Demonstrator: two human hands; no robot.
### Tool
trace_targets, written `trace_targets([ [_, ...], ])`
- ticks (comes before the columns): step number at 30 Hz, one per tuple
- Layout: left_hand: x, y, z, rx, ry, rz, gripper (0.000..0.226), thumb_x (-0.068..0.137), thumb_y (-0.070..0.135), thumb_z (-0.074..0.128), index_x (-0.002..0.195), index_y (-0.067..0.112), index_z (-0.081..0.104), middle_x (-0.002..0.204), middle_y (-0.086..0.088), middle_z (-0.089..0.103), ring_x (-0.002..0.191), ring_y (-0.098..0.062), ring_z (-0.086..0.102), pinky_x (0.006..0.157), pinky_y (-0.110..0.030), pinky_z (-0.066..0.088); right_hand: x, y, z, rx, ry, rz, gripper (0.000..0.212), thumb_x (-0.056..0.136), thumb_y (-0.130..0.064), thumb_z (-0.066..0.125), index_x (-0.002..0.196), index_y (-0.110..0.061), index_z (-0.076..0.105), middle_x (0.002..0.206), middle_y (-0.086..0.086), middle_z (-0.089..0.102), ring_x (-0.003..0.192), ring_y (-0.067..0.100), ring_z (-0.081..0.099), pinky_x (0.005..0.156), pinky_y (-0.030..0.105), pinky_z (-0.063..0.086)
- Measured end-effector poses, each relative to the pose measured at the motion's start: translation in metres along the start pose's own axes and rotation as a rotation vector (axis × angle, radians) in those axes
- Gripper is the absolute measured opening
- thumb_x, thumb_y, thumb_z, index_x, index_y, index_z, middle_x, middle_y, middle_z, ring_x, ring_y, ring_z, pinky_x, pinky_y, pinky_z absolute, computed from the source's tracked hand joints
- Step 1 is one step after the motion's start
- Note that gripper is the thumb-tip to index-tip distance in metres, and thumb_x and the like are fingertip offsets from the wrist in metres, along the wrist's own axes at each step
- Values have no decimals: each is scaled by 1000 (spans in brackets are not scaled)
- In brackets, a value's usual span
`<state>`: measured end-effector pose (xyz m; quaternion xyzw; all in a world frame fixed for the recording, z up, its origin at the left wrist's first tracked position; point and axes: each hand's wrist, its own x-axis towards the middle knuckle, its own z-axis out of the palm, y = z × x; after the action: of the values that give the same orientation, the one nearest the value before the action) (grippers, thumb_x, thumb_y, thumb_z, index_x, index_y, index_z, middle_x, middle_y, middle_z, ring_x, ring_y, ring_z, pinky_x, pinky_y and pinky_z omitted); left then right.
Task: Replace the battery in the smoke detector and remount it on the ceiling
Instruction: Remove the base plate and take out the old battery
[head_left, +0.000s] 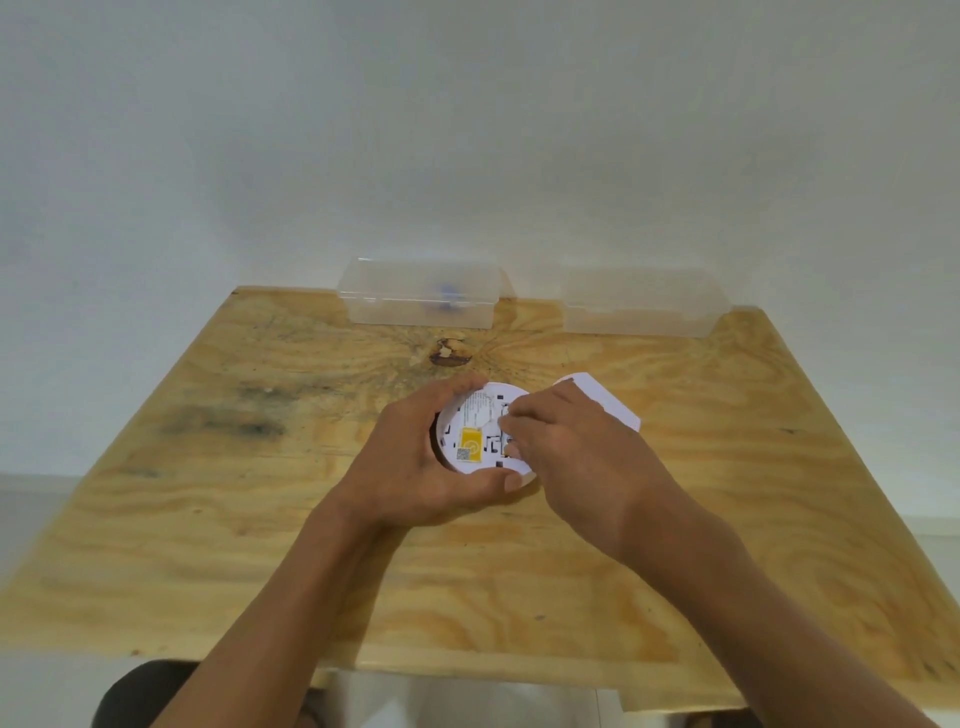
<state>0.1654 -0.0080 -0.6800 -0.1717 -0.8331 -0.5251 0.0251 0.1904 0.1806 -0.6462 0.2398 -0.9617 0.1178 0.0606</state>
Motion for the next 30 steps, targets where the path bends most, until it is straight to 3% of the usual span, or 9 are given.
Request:
trace_targets([
  [3,1,0,0,4,6,2,94,51,50,90,134,19,59,122,8,70,110,-5,69,91,-28,57,-7,3,9,-33,130,-66,49,64,11,70,111,-4,68,114,9,67,108,29,56,55,46,58],
  [5,1,1,-1,18,1,12,94,51,52,89,134,18,59,122,8,70,111,-5,68,91,-27,57,-8,4,12,-35,168,-75,53,59,13,70,110,-2,68,111,10,68,107,25,51,49,42,57],
  [7,1,2,-1,17,-2,17,94,52,52,88,134,16,59,121,8,70,109,-5,68,90,-25,57,-8,4,13,-13,177,-87,53,60,14,69,110,-1,68,112,11,67,108,23,46,53,43,58],
  [12,1,3,-1,6,-4,22,92,53,51,87,133,15,60,119,11,70,107,0,68,88,-18,55,-7,8,14,14,156,-114,49,65,14,68,111,-1,68,113,14,69,106,34,60,72,46,59],
  [15,0,2,-1,6,4,4,93,52,50,88,134,16,59,119,9,70,107,-3,69,89,-27,58,-7,9,12,26,163,-120,46,69,12,72,113,-2,69,113,13,69,106,34,61,72,47,59],
  [19,0,0,1,2,22,-5,92,52,49,90,133,18,59,118,7,71,107,-9,70,91,-36,59,-4,12,8,63,165,-140,30,83,-5,74,113,-6,71,113,8,70,103,32,61,73,48,58],
  [22,0,-1,1,8,22,-7,91,53,49,91,133,20,59,120,6,72,108,-10,70,92,-39,58,-3,12,5,82,165,-127,33,81,-3,75,114,-7,71,111,6,71,101,31,61,73,47,58],
  [30,1,1,1,2,10,4,93,52,50,88,134,17,59,119,9,71,107,-3,69,92,-29,57,-5,9,1,143,162,-136,29,86,0,63,113,-9,71,114,6,70,99,33,59,75,45,56],
])
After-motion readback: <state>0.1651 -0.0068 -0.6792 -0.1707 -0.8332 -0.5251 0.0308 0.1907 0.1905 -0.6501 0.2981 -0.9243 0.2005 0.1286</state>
